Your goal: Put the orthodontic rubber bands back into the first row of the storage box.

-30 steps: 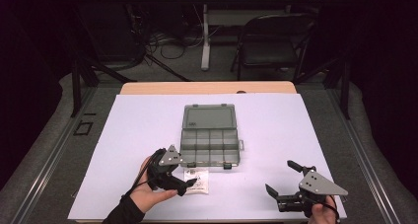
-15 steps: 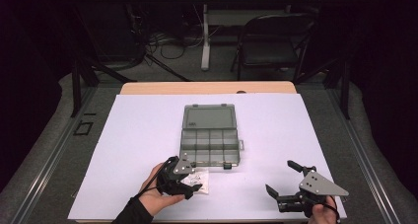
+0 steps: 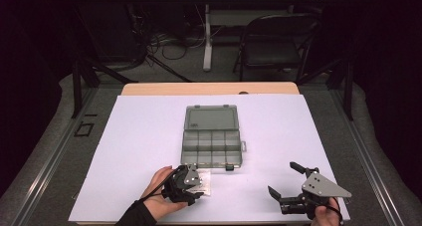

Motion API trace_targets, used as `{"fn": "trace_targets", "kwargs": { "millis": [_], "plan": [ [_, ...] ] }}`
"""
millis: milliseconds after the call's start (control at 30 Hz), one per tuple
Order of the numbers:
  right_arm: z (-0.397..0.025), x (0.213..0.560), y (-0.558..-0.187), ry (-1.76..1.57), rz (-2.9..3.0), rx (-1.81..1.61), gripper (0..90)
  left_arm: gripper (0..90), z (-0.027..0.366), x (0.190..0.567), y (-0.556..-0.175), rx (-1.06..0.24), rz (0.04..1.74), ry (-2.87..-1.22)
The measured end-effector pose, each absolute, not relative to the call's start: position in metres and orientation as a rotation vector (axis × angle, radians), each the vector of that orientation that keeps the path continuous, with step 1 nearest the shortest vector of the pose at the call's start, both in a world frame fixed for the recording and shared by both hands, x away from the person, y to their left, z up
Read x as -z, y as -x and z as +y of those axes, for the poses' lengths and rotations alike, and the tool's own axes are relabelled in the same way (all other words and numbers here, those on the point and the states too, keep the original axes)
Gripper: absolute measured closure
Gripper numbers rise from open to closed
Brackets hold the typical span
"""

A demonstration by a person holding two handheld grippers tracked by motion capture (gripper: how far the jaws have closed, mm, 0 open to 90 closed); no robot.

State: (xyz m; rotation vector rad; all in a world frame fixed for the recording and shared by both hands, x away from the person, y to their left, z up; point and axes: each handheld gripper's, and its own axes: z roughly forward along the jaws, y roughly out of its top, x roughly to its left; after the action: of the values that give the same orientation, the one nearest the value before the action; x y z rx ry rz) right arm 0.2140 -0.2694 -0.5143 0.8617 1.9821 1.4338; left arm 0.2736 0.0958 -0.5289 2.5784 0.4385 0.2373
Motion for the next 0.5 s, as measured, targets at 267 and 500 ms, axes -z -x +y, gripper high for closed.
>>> {"fn": "trace_targets", "kwargs": {
  "millis": [267,500],
  "plan": [
    [-0.27,0.5144,-0.2142,-0.863,1.987,-1.43,0.0,55.0,0.096,0.5321,-0.2717,-0.215,0.43,-2.593],
    [-0.2695,0.5147,-0.2146,-0.861,1.986,-1.433,0.0,64.6,0.0976,0.5372,-0.2707,-0.202,0.42,-2.618]
  ]
}}
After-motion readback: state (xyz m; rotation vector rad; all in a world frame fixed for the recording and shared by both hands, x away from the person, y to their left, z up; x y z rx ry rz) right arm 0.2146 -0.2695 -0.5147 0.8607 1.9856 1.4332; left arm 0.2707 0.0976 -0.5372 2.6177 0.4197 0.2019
